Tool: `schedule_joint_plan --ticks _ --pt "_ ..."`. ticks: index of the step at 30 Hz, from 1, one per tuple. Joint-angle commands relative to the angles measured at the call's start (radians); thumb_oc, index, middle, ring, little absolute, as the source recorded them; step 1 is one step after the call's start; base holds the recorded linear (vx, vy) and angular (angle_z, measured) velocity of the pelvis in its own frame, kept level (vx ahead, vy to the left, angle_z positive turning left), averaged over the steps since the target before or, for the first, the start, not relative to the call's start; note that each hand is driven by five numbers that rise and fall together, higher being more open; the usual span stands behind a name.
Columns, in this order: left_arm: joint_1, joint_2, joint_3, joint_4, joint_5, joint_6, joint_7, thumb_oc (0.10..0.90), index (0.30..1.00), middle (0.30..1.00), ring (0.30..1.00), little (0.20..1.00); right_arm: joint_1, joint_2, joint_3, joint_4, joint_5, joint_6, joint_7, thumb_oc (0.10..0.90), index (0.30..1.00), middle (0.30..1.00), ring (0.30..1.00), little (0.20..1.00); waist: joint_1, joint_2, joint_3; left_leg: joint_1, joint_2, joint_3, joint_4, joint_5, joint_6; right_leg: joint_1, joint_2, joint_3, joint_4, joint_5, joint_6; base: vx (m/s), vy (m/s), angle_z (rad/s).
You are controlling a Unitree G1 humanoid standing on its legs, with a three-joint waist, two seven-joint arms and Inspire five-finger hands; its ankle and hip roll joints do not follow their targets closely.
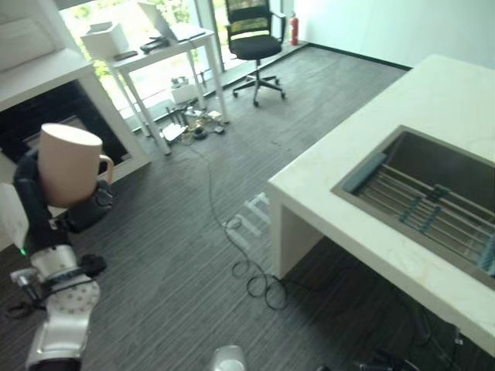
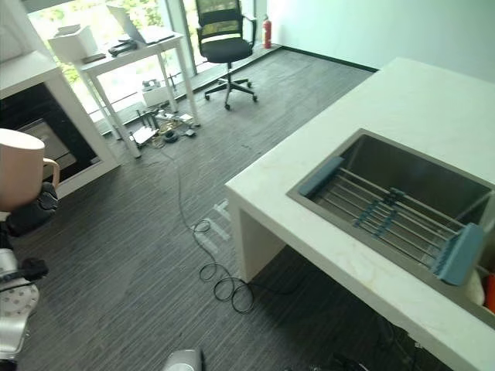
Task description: Place the dishes in the dishwasher.
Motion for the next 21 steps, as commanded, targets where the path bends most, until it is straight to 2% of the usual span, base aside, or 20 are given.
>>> schedule_joint_plan --ticks 1,2,3,4,5,6,7,8,10,12,13,15,17,19,20,21 --pt "-0.149 0.102 0.093 -0.164 -0.061 -0.156 -0.053 0.400 0.300 0.300 0.300 0.300 -0.011 0.048 -0.033 0.012 0.098 -0.022 -0.028 0.800 0.900 0.900 0.900 0.900 -0.065 0.020 -0.008 -0.040 -0.010 0.006 0.070 -0.185 0.012 0.038 0.003 0.088 -0.013 -0.032 0.134 -0.22 0.754 1.95" --pt "-0.167 0.108 0.072 -0.191 -0.074 -0.138 -0.091 0.400 0.300 0.300 0.300 0.300 -0.012 0.062 -0.056 0.004 0.121 -0.013 -0.041 0.800 0.900 0.900 0.900 0.900 -0.056 0.021 -0.008 -0.038 -0.052 -0.026 0.070 -0.223 0.035 0.029 -0.034 0.090 -0.013 0.014 0.164 -0.14 0.751 2.06" --pt "-0.172 0.108 0.060 -0.213 -0.057 -0.124 -0.102 0.400 0.300 0.300 0.300 0.300 -0.019 0.072 -0.059 -0.007 0.122 0.001 -0.063 0.800 0.900 0.900 0.900 0.900 -0.047 0.023 -0.004 -0.037 -0.074 -0.045 0.070 -0.243 0.053 0.032 -0.052 0.091 -0.013 0.034 0.168 -0.01 0.724 1.63" --pt "-0.182 0.108 0.038 -0.233 -0.056 -0.097 -0.120 0.400 0.300 0.300 0.300 0.300 -0.027 0.083 -0.074 -0.021 0.123 0.037 -0.108 0.800 0.900 0.900 0.900 0.900 -0.050 0.033 0.005 -0.035 -0.106 -0.085 0.070 -0.261 0.086 0.042 -0.060 0.124 -0.013 0.053 0.160 0.06 0.654 1.26" --pt "-0.207 0.119 0.004 -0.232 -0.063 -0.089 -0.144 0.400 0.300 0.300 0.300 0.300 -0.025 0.088 -0.095 -0.003 0.160 0.042 -0.111 0.800 0.900 0.900 0.900 0.900 -0.078 0.041 0.013 -0.032 -0.123 -0.121 0.070 -0.272 0.111 0.041 -0.032 0.211 -0.013 0.076 0.156 0.10 0.626 0.82" --pt "-0.243 0.124 -0.049 -0.206 -0.081 -0.128 -0.177 0.400 0.300 0.300 0.300 0.300 -0.017 0.092 -0.097 0.016 0.178 0.009 -0.097 0.800 0.900 0.900 0.900 0.900 -0.121 0.048 0.026 -0.056 -0.141 -0.174 0.070 -0.246 0.137 0.026 0.067 0.314 -0.013 0.039 0.128 0.13 0.441 1.09" --pt "-0.253 0.121 -0.067 -0.197 -0.069 -0.149 -0.177 0.400 0.300 0.300 0.300 0.300 -0.012 0.096 -0.091 0.011 0.148 -0.016 -0.093 0.800 0.900 0.900 0.900 0.900 -0.142 0.045 0.029 -0.058 -0.152 -0.191 0.070 -0.245 0.143 0.026 0.125 0.341 -0.013 -0.005 0.119 0.09 0.296 1.91" --pt "-0.252 0.124 -0.070 -0.198 -0.057 -0.149 -0.168 0.400 0.300 0.300 0.300 0.300 -0.011 0.096 -0.084 0.004 0.132 -0.018 -0.092 0.800 0.900 0.900 0.900 0.900 -0.145 0.042 0.029 -0.058 -0.154 -0.186 0.070 -0.244 0.142 0.027 0.142 0.340 -0.013 -0.023 0.114 0.15 0.187 2.93" --pt "-0.254 0.142 -0.077 -0.209 -0.045 -0.140 -0.155 0.400 0.300 0.300 0.300 0.300 -0.006 0.076 -0.069 0.007 0.152 0.009 -0.087 0.800 0.900 0.900 0.900 0.900 -0.161 0.009 0.032 -0.044 -0.199 -0.193 0.070 -0.274 0.157 -0.046 0.168 0.382 -0.013 -0.010 0.127 0.26 0.061 2.34" --pt "-0.257 0.145 -0.079 -0.225 -0.035 -0.124 -0.170 0.400 0.300 0.300 0.300 0.300 -0.002 0.060 -0.075 0.033 0.152 0.013 -0.067 0.800 0.900 0.900 0.900 0.900 -0.174 -0.014 0.035 -0.035 -0.243 -0.223 0.070 -0.291 0.170 -0.123 0.181 0.446 -0.013 0.031 0.143 0.42 -0.102 0.76" --pt "-0.256 0.150 -0.083 -0.227 -0.005 -0.125 -0.185 0.400 0.300 0.300 0.300 0.300 0.001 0.058 -0.082 0.051 0.187 0.018 -0.064 0.800 0.900 0.900 0.900 0.900 -0.184 -0.022 0.037 -0.015 -0.272 -0.255 0.070 -0.317 0.184 -0.189 0.190 0.477 -0.013 0.075 0.161 0.61 -0.188 0.60" --pt "-0.254 0.166 -0.080 -0.227 0.033 -0.116 -0.185 0.400 0.300 0.300 0.300 0.300 0.000 0.058 -0.095 0.064 0.191 0.011 -0.042 0.800 0.900 0.900 0.900 0.900 -0.195 -0.020 0.039 0.013 -0.290 -0.282 0.070 -0.339 0.195 -0.231 0.194 0.486 -0.013 0.104 0.167 0.59 -0.207 0.30" --pt "-0.244 0.176 -0.068 -0.227 0.025 -0.108 -0.176 0.400 0.300 0.300 0.300 0.300 -0.005 0.056 -0.090 0.062 0.172 0.008 -0.030 0.800 0.900 0.900 0.900 0.900 -0.198 -0.009 0.035 0.031 -0.283 -0.280 0.070 -0.343 0.193 -0.222 0.199 0.473 -0.013 0.096 0.153 0.45 -0.188 0.35" --pt "-0.225 0.169 -0.057 -0.232 0.021 -0.090 -0.166 0.400 0.300 0.300 0.300 0.300 -0.019 0.055 -0.081 0.062 0.172 0.005 -0.028 0.800 0.900 0.900 0.900 0.900 -0.197 0.016 0.025 0.070 -0.264 -0.295 0.070 -0.321 0.166 -0.193 0.223 0.452 -0.013 0.066 0.116 0.61 -0.267 -0.03" --pt "-0.202 0.159 -0.051 -0.240 0.025 -0.085 -0.156 0.400 0.300 0.300 0.300 0.300 -0.028 0.047 -0.066 0.049 0.158 -0.001 -0.017 0.800 0.900 0.900 0.900 0.900 -0.192 0.035 0.022 0.113 -0.241 -0.306 0.070 -0.246 0.125 -0.167 0.242 0.436 -0.013 0.038 0.086 0.52 -0.242 -0.56" --pt "-0.195 0.154 -0.050 -0.244 0.027 -0.084 -0.154 0.400 0.300 0.300 0.300 0.300 -0.030 0.043 -0.057 0.041 0.160 -0.002 -0.017 0.800 0.900 0.900 0.900 0.900 -0.192 0.040 0.024 0.128 -0.231 -0.310 0.070 -0.185 0.101 -0.156 0.252 0.434 -0.013 0.024 0.072 0.49 -0.242 -0.60"
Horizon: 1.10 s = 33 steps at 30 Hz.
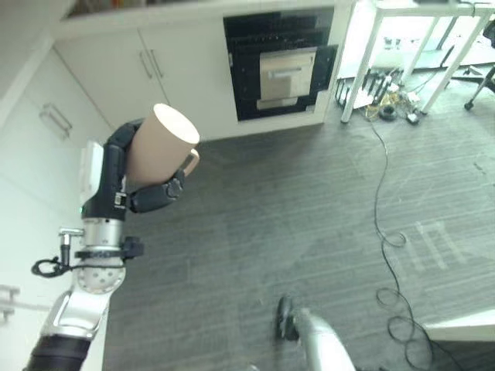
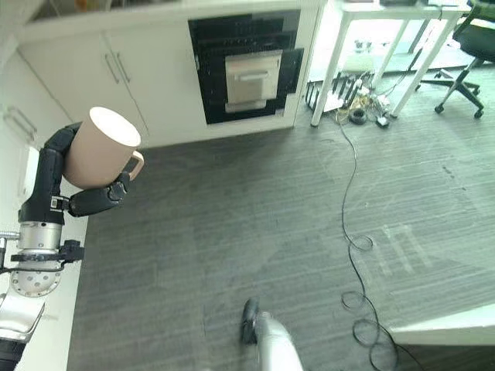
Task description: Place the dishes in the dishwasher.
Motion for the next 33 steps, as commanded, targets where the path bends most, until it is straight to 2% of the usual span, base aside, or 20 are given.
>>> schedule_joint_plan --ticks 1,3,4,5,7,8,11,13,15,18,19,20,21,23,26,27,28,29,31,33 --pt "-0.123 0.053 0.124 -0.133 0.009 -0.058 0.066 0.400 0.300 0.300 0.300 0.300 -0.047 -0.007 0.081 -0.033 0.011 -0.049 0.036 0.800 0.900 0.900 0.900 0.900 -0.014 -0.036 -0.027 -0.005 0.178 -0.092 -0.101 0.162 0.007 0.133 -0.138 -0.008 -0.086 -0.053 0.317 0.30 -0.167 -0.67" --pt "-0.114 0.050 0.121 -0.138 -0.008 -0.063 0.070 0.400 0.300 0.300 0.300 0.300 -0.052 -0.024 0.097 -0.052 0.023 -0.058 0.043 0.800 0.900 0.900 0.900 0.900 -0.013 -0.039 -0.013 -0.072 0.180 -0.084 0.085 0.293 -0.042 0.165 -0.133 0.006 -0.086 -0.079 0.288 0.29 -0.159 -0.53" --pt "-0.114 0.051 0.121 -0.138 -0.012 -0.066 0.069 0.400 0.300 0.300 0.300 0.300 -0.054 -0.025 0.099 -0.053 0.022 -0.062 0.045 0.800 0.900 0.900 0.900 0.900 -0.014 -0.039 -0.012 -0.094 0.179 -0.084 0.119 0.300 -0.047 0.166 -0.132 0.008 -0.086 -0.081 0.284 0.36 -0.188 -0.26" --pt "-0.107 0.051 0.130 -0.140 -0.032 -0.082 0.054 0.400 0.300 0.300 0.300 0.300 -0.058 -0.037 0.101 -0.063 0.011 -0.081 0.046 0.800 0.900 0.900 0.900 0.900 -0.005 -0.053 0.007 -0.210 0.164 -0.060 0.325 0.326 -0.067 0.203 -0.139 0.022 -0.086 -0.101 0.267 0.31 -0.175 -0.17" --pt "-0.112 0.058 0.141 -0.135 -0.058 -0.090 0.026 0.400 0.300 0.300 0.300 0.300 -0.066 -0.051 0.095 -0.048 0.026 -0.090 0.055 0.800 0.900 0.900 0.900 0.900 0.001 -0.067 0.023 -0.329 0.181 -0.019 0.487 0.316 -0.068 0.241 -0.138 0.025 -0.086 -0.116 0.247 0.31 -0.158 0.35" --pt "-0.120 0.064 0.146 -0.127 -0.070 -0.095 0.004 0.400 0.300 0.300 0.300 0.300 -0.067 -0.058 0.087 -0.041 0.036 -0.091 0.064 0.800 0.900 0.900 0.900 0.900 0.009 -0.069 0.031 -0.390 0.173 -0.006 0.481 0.293 -0.050 0.256 -0.131 0.034 -0.086 -0.125 0.246 0.40 -0.070 0.44" --pt "-0.109 0.072 0.163 -0.104 -0.082 -0.110 -0.014 0.400 0.300 0.300 0.300 0.300 -0.072 -0.059 0.065 -0.029 0.006 -0.074 0.067 0.800 0.900 0.900 0.900 0.900 0.049 -0.067 0.040 -0.437 0.155 0.018 0.152 0.258 -0.011 0.297 -0.101 0.070 -0.086 -0.160 0.265 0.50 0.062 -0.67" --pt "-0.087 0.053 0.165 -0.111 -0.061 -0.118 0.004 0.400 0.300 0.300 0.300 0.300 -0.072 -0.051 0.075 -0.027 -0.008 -0.062 0.048 0.800 0.900 0.900 0.900 0.900 0.089 -0.054 0.053 -0.491 0.160 0.007 -0.076 0.358 -0.035 0.350 -0.063 0.108 -0.086 -0.201 0.269 0.49 0.113 -0.66" --pt "-0.068 0.023 0.164 -0.122 -0.027 -0.138 0.018 0.400 0.300 0.300 0.300 0.300 -0.068 -0.045 0.085 -0.016 -0.011 -0.064 0.038 0.800 0.900 0.900 0.900 0.900 0.121 -0.067 0.070 -0.576 0.161 0.035 -0.088 0.424 -0.055 0.396 -0.061 0.114 -0.086 -0.222 0.256 0.40 0.079 -0.78" --pt "-0.017 -0.030 0.208 -0.103 0.024 -0.180 0.007 0.400 0.300 0.300 0.300 0.300 -0.073 -0.034 0.081 0.008 -0.026 -0.057 0.035 0.800 0.900 0.900 0.900 0.900 0.153 -0.058 0.036 -0.519 0.155 0.020 -0.106 0.298 -0.013 0.453 -0.066 0.082 -0.086 -0.260 0.283 0.42 0.088 -1.19" --pt "-0.006 -0.034 0.222 -0.106 0.032 -0.186 -0.003 0.400 0.300 0.300 0.300 0.300 -0.069 -0.025 0.074 0.008 -0.038 -0.061 0.041 0.800 0.900 0.900 0.900 0.900 0.157 -0.058 0.023 -0.502 0.160 0.024 -0.106 0.265 0.004 0.480 -0.071 0.061 -0.086 -0.238 0.299 0.36 0.032 -1.44" --pt "0.005 -0.032 0.230 -0.114 0.045 -0.179 -0.003 0.400 0.300 0.300 0.300 0.300 -0.062 -0.011 0.072 0.002 -0.060 -0.067 0.043 0.800 0.900 0.900 0.900 0.900 0.158 -0.053 0.012 -0.479 0.157 0.003 -0.106 0.230 0.022 0.520 -0.071 0.041 -0.086 -0.157 0.329 0.58 0.100 -1.09" --pt "-0.002 -0.016 0.233 -0.131 0.043 -0.150 -0.017 0.400 0.300 0.300 0.300 0.300 -0.039 0.021 0.074 -0.021 -0.088 -0.112 0.036 0.800 0.900 0.900 0.900 0.900 0.134 -0.031 0.008 -0.410 0.142 -0.054 -0.106 0.167 0.086 0.393 -0.064 0.051 0.237 0.002 0.398 0.54 0.090 -0.54" --pt "-0.010 0.003 0.228 -0.133 0.032 -0.124 -0.016 0.400 0.300 0.300 0.300 0.300 -0.036 0.028 0.090 -0.033 -0.073 -0.138 0.033 0.800 0.900 0.900 0.900 0.900 0.117 -0.010 0.009 -0.369 0.147 -0.084 -0.106 0.144 0.104 0.279 -0.087 0.024 0.311 0.002 0.393 0.36 -0.013 -0.02" --pt "-0.033 0.044 0.223 -0.119 0.011 -0.101 -0.006 0.400 0.300 0.300 0.300 0.300 -0.034 0.021 0.104 -0.070 -0.077 -0.170 0.043 0.800 0.900 0.900 0.900 0.900 0.090 0.005 0.013 -0.330 0.158 -0.106 -0.106 0.122 0.103 0.191 -0.152 -0.021 0.211 -0.042 0.363 0.24 -0.192 0.16" --pt "-0.061 0.074 0.215 -0.113 -0.006 -0.081 0.000 0.400 0.300 0.300 0.300 0.300 -0.040 0.008 0.114 -0.089 -0.081 -0.198 0.057 0.800 0.900 0.900 0.900 0.900 0.063 -0.007 0.026 -0.288 0.152 -0.131 -0.106 0.076 0.100 0.164 -0.192 -0.007 0.014 -0.018 0.367 0.31 -0.333 0.22" --pt "-0.073 0.086 0.210 -0.109 -0.012 -0.073 0.007 0.400 0.300 0.300 0.300 0.300 -0.047 0.002 0.116 -0.094 -0.085 -0.209 0.061 0.800 0.900 0.900 0.900 0.900 0.050 -0.014 0.031 -0.275 0.150 -0.142 -0.106 0.059 0.098 0.153 -0.212 0.003 -0.078 0.021 0.373 0.58 -0.671 0.62" --pt "-0.102 0.132 0.194 -0.084 -0.050 -0.062 0.026 0.400 0.300 0.300 0.300 0.300 -0.076 -0.008 0.117 -0.102 -0.100 -0.226 0.072 0.800 0.900 0.900 0.900 0.900 0.025 -0.050 0.043 -0.219 0.137 -0.167 -0.106 -0.017 0.092 0.054 -0.301 0.124 -0.086 0.071 0.424 0.48 -0.575 0.40" --pt "-0.106 0.161 0.196 -0.062 -0.078 -0.075 0.028 0.400 0.300 0.300 0.300 0.300 -0.089 -0.008 0.114 -0.105 -0.119 -0.229 0.077 0.800 0.900 0.900 0.900 0.900 0.021 -0.054 0.036 -0.193 0.161 -0.172 -0.106 -0.044 0.080 0.044 -0.315 0.174 -0.086 0.086 0.438 0.42 -0.488 0.20" --pt "-0.086 0.172 0.218 -0.043 -0.095 -0.111 0.020 0.400 0.300 0.300 0.300 0.300 -0.100 -0.007 0.122 -0.128 -0.138 -0.203 0.066 0.800 0.900 0.900 0.900 0.900 0.036 -0.058 0.022 -0.174 0.207 -0.170 -0.106 -0.045 0.049 0.082 -0.317 0.161 -0.086 0.040 0.456 0.38 -0.459 0.58"
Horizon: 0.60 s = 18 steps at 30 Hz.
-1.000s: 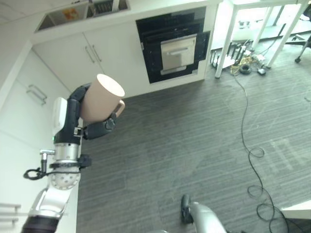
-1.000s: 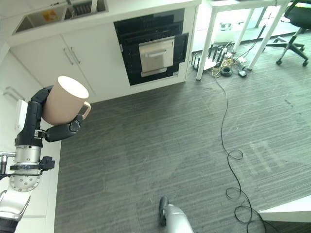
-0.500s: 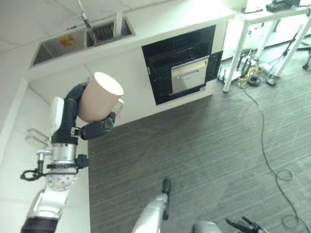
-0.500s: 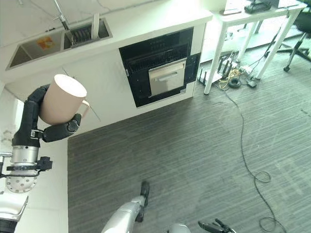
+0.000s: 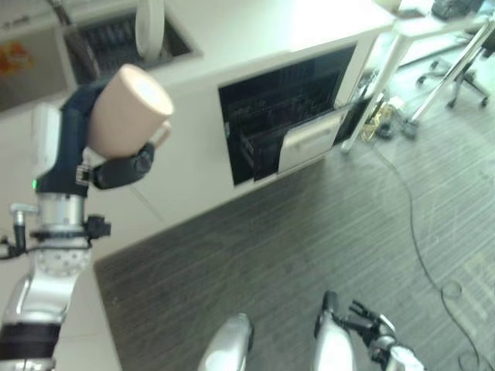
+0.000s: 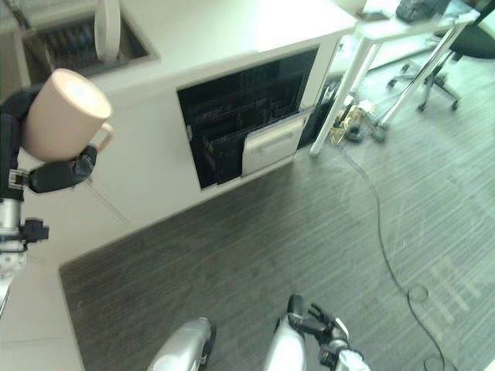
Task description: Place the dishes in the dishwasher.
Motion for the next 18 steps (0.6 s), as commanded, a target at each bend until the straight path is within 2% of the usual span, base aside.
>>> schedule_joint_plan --ticks 1,3,4,5,7,8,9,10,12,18 --pt "0.010 0.013 0.110 -0.128 -0.083 -0.110 0.053 0.400 0.300 0.300 0.300 0.300 0.037 -0.067 0.021 -0.001 -0.070 0.004 -0.019 0.800 0.900 0.900 0.900 0.900 0.017 0.059 -0.107 0.199 0.101 0.057 -0.273 -0.009 0.005 0.201 0.069 -0.134 -0.057 0.021 0.012 0.41 -0.485 0.39" --pt "0.044 -0.021 0.135 -0.173 -0.089 -0.088 0.048 0.400 0.300 0.300 0.300 0.300 0.027 -0.070 0.041 -0.012 -0.093 0.047 -0.032 0.800 0.900 0.900 0.900 0.900 0.032 0.050 -0.119 0.229 0.164 0.085 -0.273 0.003 -0.021 0.244 0.074 -0.189 -0.057 -0.009 -0.007 0.38 -0.455 0.40" --pt "0.050 -0.037 0.136 -0.190 -0.087 -0.086 0.046 0.400 0.300 0.300 0.300 0.300 0.027 -0.071 0.047 -0.010 -0.089 0.046 -0.045 0.800 0.900 0.900 0.900 0.900 0.039 0.044 -0.115 0.220 0.183 0.108 -0.273 0.061 -0.034 0.269 0.078 -0.206 -0.057 -0.031 -0.020 0.33 -0.660 0.69" --pt "0.017 -0.073 0.120 -0.222 -0.084 -0.102 0.001 0.400 0.300 0.300 0.300 0.300 0.037 -0.081 0.041 0.011 -0.023 0.032 -0.073 0.800 0.900 0.900 0.900 0.900 0.051 0.038 -0.089 0.117 0.215 0.204 -0.228 0.228 -0.067 0.346 0.101 -0.284 -0.057 -0.092 -0.069 0.19 -0.516 1.21" --pt "-0.020 -0.078 0.104 -0.233 -0.090 -0.096 -0.018 0.400 0.300 0.300 0.300 0.300 0.045 -0.084 0.018 0.025 0.011 0.022 -0.091 0.800 0.900 0.900 0.900 0.900 0.048 0.055 -0.090 0.077 0.194 0.272 -0.273 0.225 -0.075 0.358 0.107 -0.336 -0.057 -0.111 -0.075 0.08 -0.237 1.62" --pt "-0.034 -0.082 0.091 -0.244 -0.088 -0.088 -0.019 0.400 0.300 0.300 0.300 0.300 0.047 -0.082 0.002 0.030 0.006 0.019 -0.102 0.800 0.900 0.900 0.900 0.900 0.038 0.067 -0.096 0.055 0.211 0.312 -0.273 0.209 -0.074 0.359 0.106 -0.367 -0.057 -0.118 -0.073 0.03 -0.016 1.57" --pt "-0.040 -0.089 0.079 -0.249 -0.080 -0.090 -0.021 0.400 0.300 0.300 0.300 0.300 0.049 -0.084 -0.006 0.031 0.014 0.023 -0.115 0.800 0.900 0.900 0.900 0.900 0.032 0.072 -0.101 0.043 0.237 0.324 -0.273 0.225 -0.084 0.357 0.110 -0.377 -0.057 -0.119 -0.074 0.04 0.042 1.72" --pt "-0.051 -0.095 0.071 -0.271 -0.072 -0.066 -0.015 0.400 0.300 0.300 0.300 0.300 0.055 -0.097 -0.022 0.062 0.062 0.029 -0.117 0.800 0.900 0.900 0.900 0.900 0.028 0.088 -0.128 0.014 0.235 0.274 -0.273 0.200 -0.095 0.335 0.128 -0.361 -0.057 -0.133 -0.078 0.04 0.028 1.25" --pt "-0.060 -0.086 0.070 -0.256 -0.089 -0.065 -0.009 0.400 0.300 0.300 0.300 0.300 0.073 -0.099 -0.041 0.084 0.058 0.026 -0.104 0.800 0.900 0.900 0.900 0.900 0.018 0.101 -0.155 0.005 0.266 0.296 -0.273 0.192 -0.120 0.330 0.116 -0.385 -0.057 -0.148 -0.073 0.07 0.056 0.31" --pt "-0.035 -0.078 0.088 -0.243 -0.100 -0.076 -0.025 0.400 0.300 0.300 0.300 0.300 0.091 -0.087 -0.039 0.109 0.050 0.031 -0.099 0.800 0.900 0.900 0.900 0.900 0.027 0.113 -0.183 0.006 0.262 0.282 -0.273 0.179 -0.124 0.334 0.104 -0.394 -0.057 -0.153 -0.070 0.07 0.039 -0.19"
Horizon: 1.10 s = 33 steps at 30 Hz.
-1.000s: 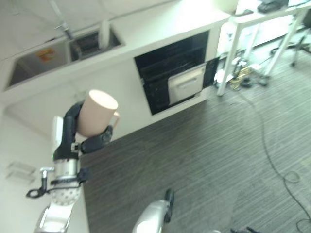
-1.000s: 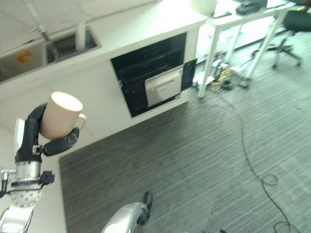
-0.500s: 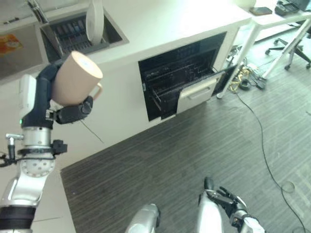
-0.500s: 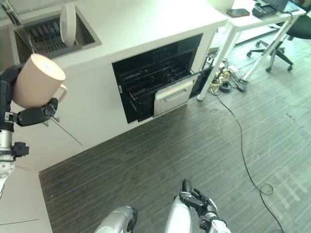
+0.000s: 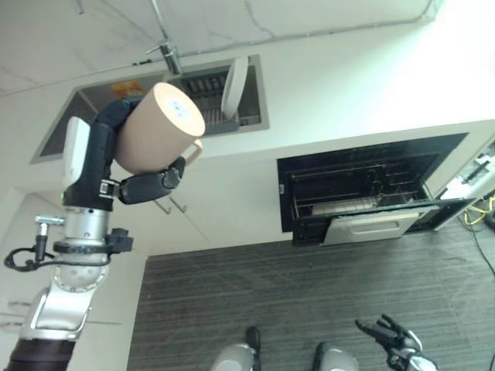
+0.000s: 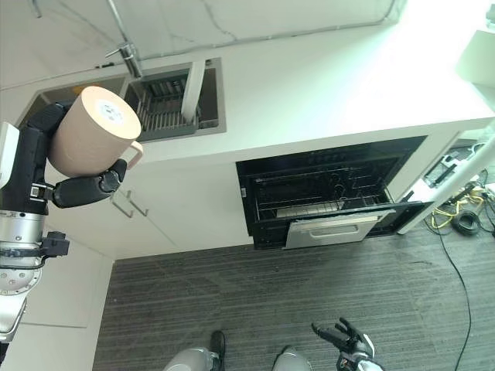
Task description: Place the dishes in the dishwasher.
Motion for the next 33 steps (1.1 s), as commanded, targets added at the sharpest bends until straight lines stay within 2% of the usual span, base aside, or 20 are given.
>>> schedule_joint_plan --ticks 1,9,12,13,14,15,17,18,19,20,21,22,23,24,25,27,28,29,32,33 --pt "-0.083 0.007 0.118 -0.026 -0.064 -0.048 0.050 0.400 0.300 0.300 0.300 0.300 0.043 -0.027 0.029 0.005 0.008 -0.011 0.014 0.800 0.900 0.900 0.900 0.900 -0.022 0.037 -0.076 -0.112 0.093 -0.055 0.186 -0.133 -0.055 0.022 -0.017 -0.058 -0.096 0.017 0.057 0.07 0.024 -0.09" --pt "-0.068 0.032 0.126 -0.019 -0.091 -0.052 0.035 0.400 0.300 0.300 0.300 0.300 0.056 -0.001 0.054 0.002 0.038 0.023 0.086 0.800 0.900 0.900 0.900 0.900 -0.018 0.025 -0.090 -0.089 0.092 -0.045 0.186 -0.157 -0.044 0.039 -0.010 -0.058 -0.096 0.010 0.059 0.03 0.005 -0.02" --pt "-0.074 0.026 0.116 -0.027 -0.083 -0.042 0.043 0.400 0.300 0.300 0.300 0.300 0.057 0.001 0.066 0.008 0.006 0.045 0.113 0.800 0.900 0.900 0.900 0.900 -0.016 0.019 -0.090 -0.080 0.095 -0.037 0.186 -0.163 -0.041 0.047 -0.008 -0.065 -0.096 0.007 0.059 0.00 -0.010 -0.04" --pt "-0.193 -0.053 -0.124 0.088 0.136 -0.035 0.044 0.400 0.300 0.300 0.300 0.300 0.011 0.036 0.158 -0.095 -0.147 -0.031 0.202 0.800 0.900 0.900 0.900 0.900 -0.043 0.001 -0.061 -0.056 -0.022 -0.082 0.186 -0.194 0.076 0.049 0.012 -0.041 -0.096 0.160 0.071 0.03 -0.039 0.00" --pt "-0.205 -0.055 -0.126 0.069 0.122 -0.019 0.028 0.400 0.300 0.300 0.300 0.300 0.010 0.028 0.178 -0.096 -0.122 -0.019 0.203 0.800 0.900 0.900 0.900 0.900 -0.042 -0.006 -0.057 -0.061 -0.028 -0.095 0.186 -0.200 0.080 0.055 0.040 0.005 -0.096 0.115 0.067 0.05 -0.095 0.11" --pt "-0.202 -0.061 -0.127 0.056 0.104 -0.019 0.012 0.400 0.300 0.300 0.300 0.300 0.009 0.020 0.191 -0.083 -0.103 -0.028 0.208 0.800 0.900 0.900 0.900 0.900 -0.036 -0.019 -0.062 -0.073 -0.035 -0.104 0.186 -0.183 0.071 0.033 0.052 0.018 -0.096 0.092 0.061 0.08 -0.111 0.19" --pt "-0.182 -0.074 -0.120 0.033 0.118 -0.012 0.013 0.400 0.300 0.300 0.300 0.300 -0.001 0.010 0.203 -0.087 -0.133 -0.042 0.193 0.800 0.900 0.900 0.900 0.900 -0.022 -0.024 -0.068 -0.078 -0.028 -0.085 0.186 -0.179 0.064 0.037 0.052 -0.001 -0.096 0.073 0.058 0.09 -0.026 0.06" --pt "-0.145 -0.104 -0.114 0.001 0.144 -0.005 0.026 0.400 0.300 0.300 0.300 0.300 -0.014 -0.013 0.230 -0.122 -0.316 -0.062 0.117 0.800 0.900 0.900 0.900 0.900 -0.003 -0.026 -0.069 -0.076 -0.015 -0.059 0.186 -0.174 0.055 0.058 0.052 -0.032 -0.096 0.053 0.044 0.14 0.056 -0.19" --pt "-0.129 -0.109 -0.107 -0.012 0.148 -0.001 0.034 0.400 0.300 0.300 0.300 0.300 -0.017 -0.020 0.243 -0.145 -0.354 -0.069 0.095 0.800 0.900 0.900 0.900 0.900 0.007 -0.024 -0.066 -0.066 -0.008 -0.048 0.186 -0.174 0.062 0.068 0.048 -0.066 -0.096 0.067 0.047 0.17 0.031 -0.33" --pt "-0.120 -0.089 -0.105 -0.028 0.134 0.002 0.041 0.400 0.300 0.300 0.300 0.300 -0.020 -0.032 0.259 -0.205 -0.344 -0.060 0.057 0.800 0.900 0.900 0.900 0.900 0.012 -0.012 -0.033 -0.043 0.000 -0.076 0.186 -0.183 0.093 0.073 0.045 -0.070 -0.013 0.101 0.051 0.11 -0.079 -0.25" --pt "-0.125 -0.074 -0.106 -0.026 0.122 0.005 0.033 0.400 0.300 0.300 0.300 0.300 -0.020 -0.036 0.260 -0.232 -0.327 -0.049 0.037 0.800 0.900 0.900 0.900 0.900 0.009 -0.019 -0.013 -0.037 -0.008 -0.096 0.186 -0.187 0.108 0.042 0.030 -0.042 0.076 0.099 0.054 0.19 -0.337 -0.21" --pt "-0.131 -0.060 -0.102 -0.016 0.108 -0.003 0.021 0.400 0.300 0.300 0.300 0.300 -0.015 -0.035 0.250 -0.249 -0.299 -0.041 0.046 0.800 0.900 0.900 0.900 0.900 0.001 -0.032 0.005 -0.027 -0.012 -0.118 0.186 -0.190 0.113 0.006 0.000 -0.002 0.089 0.131 0.060 0.19 -0.495 -0.04" --pt "-0.130 -0.059 -0.096 -0.014 0.112 -0.007 0.026 0.400 0.300 0.300 0.300 0.300 -0.014 -0.030 0.251 -0.251 -0.297 -0.044 0.050 0.800 0.900 0.900 0.900 0.900 0.002 -0.038 0.006 -0.020 -0.006 -0.116 0.186 -0.191 0.098 0.015 -0.027 0.002 0.008 0.141 0.064 0.23 -0.651 0.06" --pt "-0.132 -0.057 -0.097 -0.019 0.128 0.002 0.045 0.400 0.300 0.300 0.300 0.300 -0.017 -0.025 0.255 -0.256 -0.307 -0.044 0.053 0.800 0.900 0.900 0.900 0.900 -0.001 -0.045 0.007 -0.012 0.006 -0.117 0.186 -0.202 0.081 0.033 -0.064 0.009 -0.090 0.180 0.080 0.18 -0.868 0.15" --pt "-0.159 -0.037 -0.110 -0.026 0.138 0.031 0.088 0.400 0.300 0.300 0.300 0.300 -0.035 -0.026 0.261 -0.254 -0.307 -0.040 0.054 0.800 0.900 0.900 0.900 0.900 -0.012 -0.066 0.024 -0.007 0.018 -0.134 0.186 -0.224 0.053 -0.034 -0.145 0.092 -0.096 0.220 0.121 0.16 -0.894 0.10" --pt "-0.180 0.002 -0.110 -0.014 0.124 0.051 0.117 0.400 0.300 0.300 0.300 0.300 -0.054 -0.022 0.263 -0.246 -0.304 -0.040 0.056 0.800 0.900 0.900 0.900 0.900 -0.014 -0.071 0.033 -0.004 0.056 -0.149 0.186 -0.234 0.026 -0.090 -0.188 0.149 -0.096 0.254 0.147 0.18 -0.848 0.11" --pt "-0.175 0.027 -0.093 -0.001 0.123 0.056 0.131 0.400 0.300 0.300 0.300 0.300 -0.064 -0.020 0.265 -0.242 -0.338 -0.052 0.071 0.800 0.900 0.900 0.900 0.900 -0.007 -0.069 0.038 0.000 0.098 -0.155 0.186 -0.227 0.008 -0.098 -0.184 0.151 -0.096 0.243 0.161 0.40 -1.040 0.20" --pt "-0.102 0.023 -0.038 0.001 0.131 0.048 0.136 0.400 0.300 0.300 0.300 0.300 -0.061 -0.023 0.283 -0.261 -0.428 -0.068 0.092 0.800 0.900 0.900 0.900 0.900 0.008 -0.062 0.033 0.017 0.193 -0.138 0.186 -0.193 -0.036 -0.067 -0.166 0.082 -0.096 0.201 0.174 0.43 -0.987 -0.02" --pt "-0.019 0.004 0.021 -0.056 0.140 0.058 0.136 0.400 0.300 0.300 0.300 0.300 -0.040 -0.015 0.313 -0.325 -0.406 -0.045 0.080 0.800 0.900 0.900 0.900 0.900 0.003 -0.043 0.031 -0.023 0.325 -0.074 0.186 -0.108 -0.057 -0.011 -0.105 -0.007 -0.096 0.136 0.132 0.26 -0.674 0.00" --pt "-0.012 -0.005 0.032 -0.071 0.146 0.037 0.120 0.400 0.300 0.300 0.300 0.300 -0.017 -0.008 0.308 -0.335 -0.395 -0.049 0.065 0.800 0.900 0.900 0.900 0.900 -0.011 -0.034 0.036 -0.043 0.364 -0.012 0.186 -0.073 -0.059 0.021 -0.086 -0.054 -0.096 0.109 0.110 0.17 -0.608 0.72"
